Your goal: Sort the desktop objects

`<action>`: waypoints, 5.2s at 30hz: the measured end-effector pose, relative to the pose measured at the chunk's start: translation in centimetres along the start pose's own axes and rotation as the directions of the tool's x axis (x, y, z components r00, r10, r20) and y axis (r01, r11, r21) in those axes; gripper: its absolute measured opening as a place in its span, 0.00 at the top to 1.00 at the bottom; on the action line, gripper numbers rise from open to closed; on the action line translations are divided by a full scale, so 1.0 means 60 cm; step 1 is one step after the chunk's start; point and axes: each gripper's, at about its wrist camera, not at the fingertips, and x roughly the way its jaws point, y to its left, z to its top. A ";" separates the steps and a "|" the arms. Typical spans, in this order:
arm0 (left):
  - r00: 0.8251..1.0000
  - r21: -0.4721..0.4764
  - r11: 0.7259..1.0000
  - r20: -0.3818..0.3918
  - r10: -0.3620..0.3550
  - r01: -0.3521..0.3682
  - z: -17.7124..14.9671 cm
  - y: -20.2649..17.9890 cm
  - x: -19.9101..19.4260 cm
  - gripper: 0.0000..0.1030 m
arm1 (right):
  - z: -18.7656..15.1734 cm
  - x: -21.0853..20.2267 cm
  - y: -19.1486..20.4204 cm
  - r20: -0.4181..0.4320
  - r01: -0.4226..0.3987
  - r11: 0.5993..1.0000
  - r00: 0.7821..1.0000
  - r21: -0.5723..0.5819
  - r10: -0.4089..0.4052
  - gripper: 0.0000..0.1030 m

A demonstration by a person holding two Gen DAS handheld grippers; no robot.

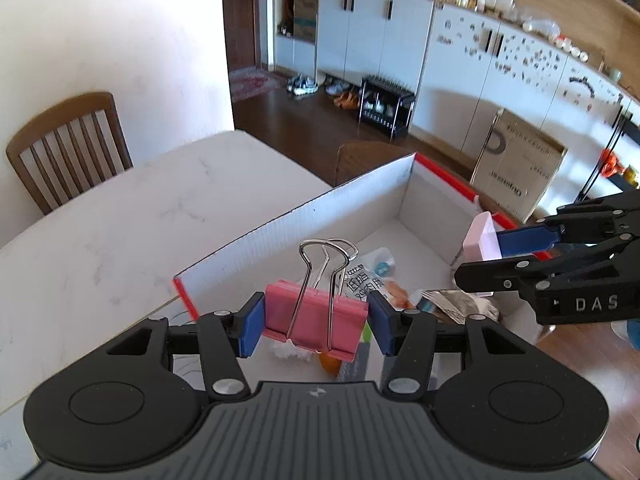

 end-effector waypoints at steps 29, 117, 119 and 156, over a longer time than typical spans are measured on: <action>0.967 0.120 0.990 -0.236 0.096 -0.069 0.033 -0.013 0.183 0.48 | 0.007 0.199 -0.038 -0.250 0.095 0.995 0.964 0.007 -0.090 0.58; 0.988 -0.131 0.987 0.116 0.105 -0.089 -0.308 0.208 -0.282 0.16 | -0.101 -0.034 0.377 0.010 -0.162 0.960 0.986 -0.226 0.169 0.10; 0.987 -0.136 0.987 0.118 0.107 -0.091 -0.318 0.220 -0.289 0.14 | -0.110 -0.030 0.395 0.002 -0.171 0.958 0.984 -0.229 0.176 0.10; 0.994 -0.122 0.987 0.018 0.106 -0.103 -0.468 0.424 -0.268 0.01 | -0.238 0.078 0.616 -0.049 -0.171 0.942 0.985 -0.290 0.164 0.01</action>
